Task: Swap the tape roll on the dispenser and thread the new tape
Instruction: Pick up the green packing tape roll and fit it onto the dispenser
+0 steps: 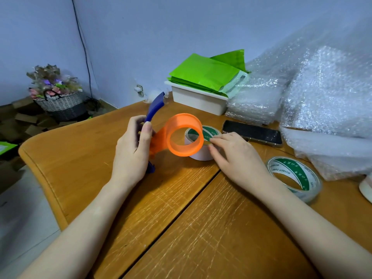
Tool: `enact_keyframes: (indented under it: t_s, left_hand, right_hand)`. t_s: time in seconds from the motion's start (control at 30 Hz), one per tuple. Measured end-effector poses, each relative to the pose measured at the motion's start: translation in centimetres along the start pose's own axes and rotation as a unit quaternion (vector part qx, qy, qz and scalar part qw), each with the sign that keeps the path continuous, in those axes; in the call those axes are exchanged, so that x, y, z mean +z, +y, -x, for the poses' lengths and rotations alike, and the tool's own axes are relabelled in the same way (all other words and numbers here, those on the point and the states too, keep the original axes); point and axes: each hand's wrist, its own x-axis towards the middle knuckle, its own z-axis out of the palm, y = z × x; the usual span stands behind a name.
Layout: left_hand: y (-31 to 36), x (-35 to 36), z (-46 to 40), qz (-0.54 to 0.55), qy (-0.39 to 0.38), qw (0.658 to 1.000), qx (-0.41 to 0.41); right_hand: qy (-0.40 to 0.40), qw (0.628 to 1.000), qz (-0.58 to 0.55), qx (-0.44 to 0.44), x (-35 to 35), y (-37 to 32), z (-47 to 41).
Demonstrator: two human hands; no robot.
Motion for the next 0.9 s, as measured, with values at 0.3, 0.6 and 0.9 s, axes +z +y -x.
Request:
enact_keyframes:
  t_s: [0.3, 0.6, 0.9]
  left_hand:
    - [0.2, -0.1, 0.3, -0.005, 0.021, 1.000, -0.005]
    - [2.0, 0.7, 1.3, -0.006, 0.022, 1.000, 0.006]
    - [5.7, 4.4, 2.9, -0.057, -0.074, 0.995, 0.040]
  right_hand:
    - [-0.020, 1.000, -0.007, 0.010, -1.5, 0.2, -0.3]
    - [0.016, 0.998, -0.033, 0.043, -6.8, 1.7, 1.1]
    - [-0.058, 0.992, 0.009, 0.110, -9.1, 4.9, 6.4]
